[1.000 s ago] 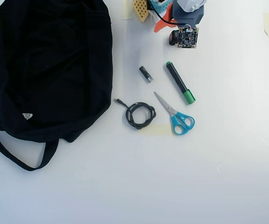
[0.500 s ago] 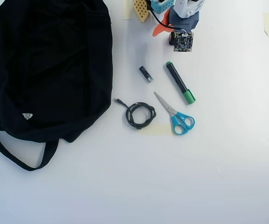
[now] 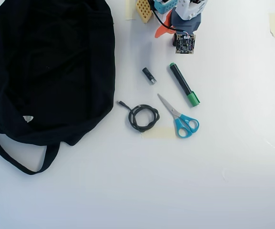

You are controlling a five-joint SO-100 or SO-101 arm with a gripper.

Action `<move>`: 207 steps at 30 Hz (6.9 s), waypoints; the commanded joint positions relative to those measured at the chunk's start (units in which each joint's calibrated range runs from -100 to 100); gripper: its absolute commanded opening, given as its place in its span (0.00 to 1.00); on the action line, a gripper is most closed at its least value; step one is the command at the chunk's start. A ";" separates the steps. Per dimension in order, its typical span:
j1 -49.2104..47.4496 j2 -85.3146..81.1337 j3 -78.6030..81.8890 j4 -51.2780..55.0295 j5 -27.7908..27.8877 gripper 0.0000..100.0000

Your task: Put the bike light into the black bag

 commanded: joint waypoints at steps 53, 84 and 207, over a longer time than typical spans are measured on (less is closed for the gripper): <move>3.40 -1.19 -32.92 -3.98 8.14 0.02; 22.54 1.39 -40.55 -15.70 16.01 0.02; 28.75 -56.87 27.91 7.90 20.26 0.02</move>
